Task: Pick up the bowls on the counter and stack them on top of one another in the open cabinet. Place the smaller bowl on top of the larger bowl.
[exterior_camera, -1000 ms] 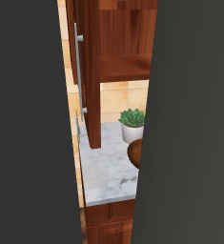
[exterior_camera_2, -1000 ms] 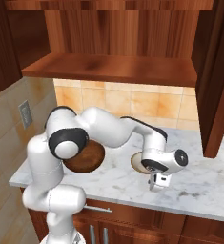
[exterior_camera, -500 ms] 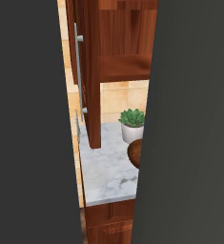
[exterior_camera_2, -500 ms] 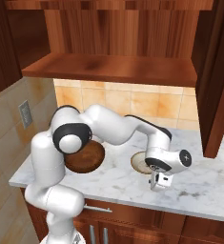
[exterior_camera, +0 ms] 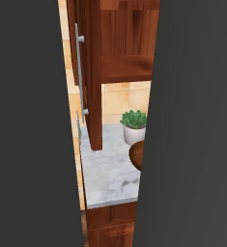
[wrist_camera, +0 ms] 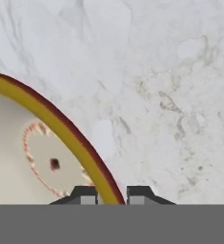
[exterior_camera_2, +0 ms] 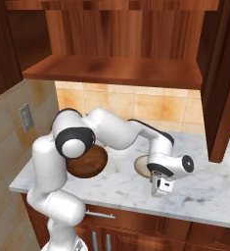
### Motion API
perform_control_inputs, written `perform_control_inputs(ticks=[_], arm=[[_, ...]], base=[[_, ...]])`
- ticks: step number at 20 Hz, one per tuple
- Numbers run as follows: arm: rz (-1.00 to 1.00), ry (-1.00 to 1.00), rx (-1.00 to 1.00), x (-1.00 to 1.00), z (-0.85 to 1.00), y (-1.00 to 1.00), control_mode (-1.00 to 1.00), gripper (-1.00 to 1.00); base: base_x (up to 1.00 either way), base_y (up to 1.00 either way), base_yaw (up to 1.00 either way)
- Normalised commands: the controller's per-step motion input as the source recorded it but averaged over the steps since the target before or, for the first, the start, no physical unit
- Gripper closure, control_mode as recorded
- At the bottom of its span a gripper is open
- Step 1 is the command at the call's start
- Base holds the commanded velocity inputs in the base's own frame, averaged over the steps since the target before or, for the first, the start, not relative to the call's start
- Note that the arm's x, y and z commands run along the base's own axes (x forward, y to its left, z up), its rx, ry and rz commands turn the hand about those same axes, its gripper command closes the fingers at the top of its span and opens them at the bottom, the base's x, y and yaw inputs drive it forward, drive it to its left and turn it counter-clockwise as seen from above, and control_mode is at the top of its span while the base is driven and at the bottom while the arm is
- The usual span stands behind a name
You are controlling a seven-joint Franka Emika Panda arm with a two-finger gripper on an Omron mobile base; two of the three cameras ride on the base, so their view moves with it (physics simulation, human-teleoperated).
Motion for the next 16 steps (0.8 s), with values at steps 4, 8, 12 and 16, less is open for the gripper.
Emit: perform_control_inputs(ticks=[4, 8, 12, 16], arm=[[0.0, -0.04, 0.0, 0.02, -0.01, 0.26, -1.0, 1.0], [0.0, -0.06, 0.0, -0.02, 0.02, 0.14, -1.0, 1.0], [0.0, -0.04, 0.0, -0.17, 0.12, 0.16, -1.0, 1.0], [0.0, -0.05, -0.01, -0.2, 0.28, 0.19, -1.0, 1.0]], base=[[0.0, 0.0, 0.0], [0.0, 0.0, 0.0], [0.0, 0.0, 0.0], [0.0, 0.0, 0.0]])
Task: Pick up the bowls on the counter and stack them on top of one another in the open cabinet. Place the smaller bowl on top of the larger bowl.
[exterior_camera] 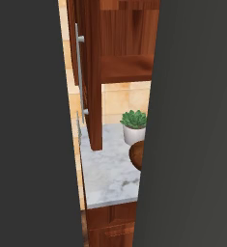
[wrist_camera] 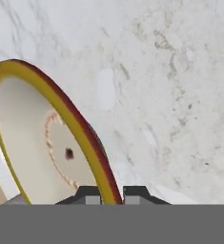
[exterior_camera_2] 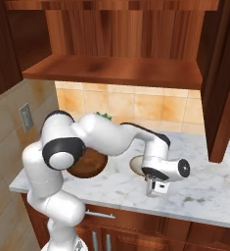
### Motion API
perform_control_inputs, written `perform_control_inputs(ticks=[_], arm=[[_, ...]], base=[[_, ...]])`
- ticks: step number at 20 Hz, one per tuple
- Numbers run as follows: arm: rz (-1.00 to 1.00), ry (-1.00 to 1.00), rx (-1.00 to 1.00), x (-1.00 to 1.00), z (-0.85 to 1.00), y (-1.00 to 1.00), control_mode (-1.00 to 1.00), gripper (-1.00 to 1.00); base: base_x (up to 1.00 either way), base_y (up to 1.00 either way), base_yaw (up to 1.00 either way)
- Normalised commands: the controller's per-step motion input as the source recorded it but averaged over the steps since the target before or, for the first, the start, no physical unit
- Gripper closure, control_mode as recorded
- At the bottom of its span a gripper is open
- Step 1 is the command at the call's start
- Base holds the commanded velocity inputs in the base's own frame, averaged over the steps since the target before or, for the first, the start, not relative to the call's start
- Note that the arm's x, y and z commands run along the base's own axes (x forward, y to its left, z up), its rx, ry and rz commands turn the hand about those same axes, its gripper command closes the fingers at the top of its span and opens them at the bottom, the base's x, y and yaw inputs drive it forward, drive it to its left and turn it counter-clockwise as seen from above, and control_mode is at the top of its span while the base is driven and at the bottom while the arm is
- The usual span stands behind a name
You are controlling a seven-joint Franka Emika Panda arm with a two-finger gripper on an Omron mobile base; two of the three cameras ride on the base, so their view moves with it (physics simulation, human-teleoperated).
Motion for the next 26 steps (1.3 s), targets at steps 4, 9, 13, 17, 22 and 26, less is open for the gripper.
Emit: perform_control_inputs(ticks=[4, 9, 13, 17, 22, 26], arm=[[0.0, -0.04, -0.05, -0.16, 0.4, 0.21, -1.0, 1.0], [0.0, -0.02, -0.07, -0.13, 0.39, 0.29, -1.0, 1.0], [0.0, -0.04, -0.07, -0.18, 0.35, 0.37, -1.0, 1.0], [0.0, -0.06, -0.07, -0.27, 0.39, 0.39, -1.0, 1.0], [0.0, -0.05, -0.07, -0.23, 0.34, 0.5, -1.0, 1.0], [0.0, -0.02, -0.07, -0.14, 0.3, 0.51, -1.0, 1.0]], base=[[0.0, 0.0, 0.0], [0.0, 0.0, 0.0], [0.0, 0.0, 0.0], [0.0, 0.0, 0.0], [0.0, 0.0, 0.0], [0.0, 0.0, 0.0]])
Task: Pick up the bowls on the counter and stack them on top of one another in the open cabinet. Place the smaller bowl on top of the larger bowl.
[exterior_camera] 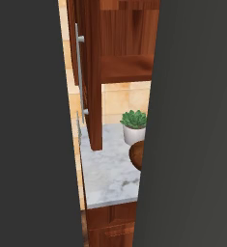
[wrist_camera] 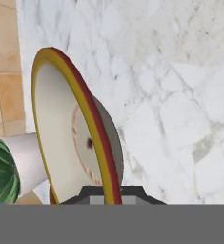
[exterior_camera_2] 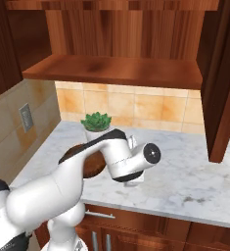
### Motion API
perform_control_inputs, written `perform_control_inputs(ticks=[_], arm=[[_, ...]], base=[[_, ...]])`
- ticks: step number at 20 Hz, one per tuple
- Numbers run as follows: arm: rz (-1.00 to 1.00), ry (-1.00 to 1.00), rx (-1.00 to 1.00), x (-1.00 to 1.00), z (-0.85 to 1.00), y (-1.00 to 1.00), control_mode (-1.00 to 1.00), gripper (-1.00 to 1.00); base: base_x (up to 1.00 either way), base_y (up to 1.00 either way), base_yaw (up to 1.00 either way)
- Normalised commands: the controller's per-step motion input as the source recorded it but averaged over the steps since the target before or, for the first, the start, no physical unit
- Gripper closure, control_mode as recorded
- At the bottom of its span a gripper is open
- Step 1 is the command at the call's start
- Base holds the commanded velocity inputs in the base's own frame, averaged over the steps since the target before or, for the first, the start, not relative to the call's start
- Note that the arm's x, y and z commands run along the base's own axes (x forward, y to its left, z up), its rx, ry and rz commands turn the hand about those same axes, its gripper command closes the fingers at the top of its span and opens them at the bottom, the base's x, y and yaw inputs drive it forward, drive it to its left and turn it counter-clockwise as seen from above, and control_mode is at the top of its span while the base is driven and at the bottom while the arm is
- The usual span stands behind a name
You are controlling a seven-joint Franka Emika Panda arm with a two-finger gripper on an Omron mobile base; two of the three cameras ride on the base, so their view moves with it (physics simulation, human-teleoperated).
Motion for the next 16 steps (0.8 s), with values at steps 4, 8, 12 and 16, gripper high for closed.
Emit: perform_control_inputs(ticks=[4, 8, 12, 16], arm=[[0.01, -0.01, -0.05, -0.07, 0.24, 0.59, -1.0, 1.0], [0.02, 0.0, -0.04, 0.0, 0.1, 0.67, -1.0, 1.0], [0.04, 0.0, -0.02, 0.0, 0.03, 0.67, -1.0, 1.0], [0.05, 0.0, 0.0, 0.0, 0.01, 0.61, -1.0, 1.0]], base=[[0.0, 0.0, 0.0], [0.0, 0.0, 0.0], [0.0, 0.0, 0.0], [0.0, 0.0, 0.0]])
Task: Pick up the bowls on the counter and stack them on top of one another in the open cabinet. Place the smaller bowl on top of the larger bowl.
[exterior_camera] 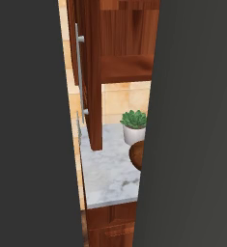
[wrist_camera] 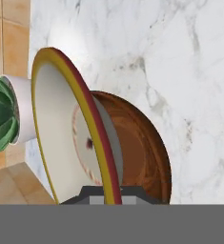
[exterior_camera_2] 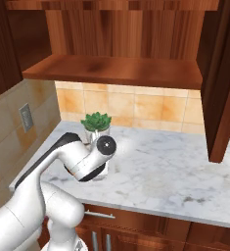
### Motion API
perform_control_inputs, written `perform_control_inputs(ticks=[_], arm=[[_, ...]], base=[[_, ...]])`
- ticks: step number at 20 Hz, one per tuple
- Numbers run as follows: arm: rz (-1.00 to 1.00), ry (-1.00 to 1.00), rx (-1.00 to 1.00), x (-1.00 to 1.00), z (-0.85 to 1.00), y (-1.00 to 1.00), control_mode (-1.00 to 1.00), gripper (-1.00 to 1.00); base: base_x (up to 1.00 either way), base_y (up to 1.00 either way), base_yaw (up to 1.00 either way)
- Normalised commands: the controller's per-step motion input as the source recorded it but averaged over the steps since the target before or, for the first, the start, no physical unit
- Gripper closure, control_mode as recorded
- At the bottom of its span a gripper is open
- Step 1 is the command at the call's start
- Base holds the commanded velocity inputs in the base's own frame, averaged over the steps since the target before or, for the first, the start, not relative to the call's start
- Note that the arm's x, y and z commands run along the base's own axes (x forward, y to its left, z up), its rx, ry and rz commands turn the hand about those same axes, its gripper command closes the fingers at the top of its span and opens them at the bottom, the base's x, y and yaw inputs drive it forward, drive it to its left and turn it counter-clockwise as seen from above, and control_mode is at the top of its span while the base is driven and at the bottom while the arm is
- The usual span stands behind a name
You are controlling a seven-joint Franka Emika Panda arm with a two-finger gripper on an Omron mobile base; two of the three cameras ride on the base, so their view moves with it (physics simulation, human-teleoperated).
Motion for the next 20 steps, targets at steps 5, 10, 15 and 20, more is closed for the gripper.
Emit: perform_control_inputs(ticks=[5, 10, 15, 20], arm=[[0.06, 0.0, 0.0, 0.26, -0.13, 0.57, -1.0, 1.0], [0.06, 0.01, 0.0, 0.2, -0.21, 0.14, -1.0, 1.0], [0.09, 0.0, 0.0, 0.15, -0.17, 0.0, -1.0, 1.0], [0.1, 0.0, 0.0, 0.01, -0.18, 0.0, -1.0, 1.0]], base=[[0.0, 0.0, 0.0], [0.0, 0.0, 0.0], [0.0, 0.0, 0.0], [0.0, 0.0, 0.0]])
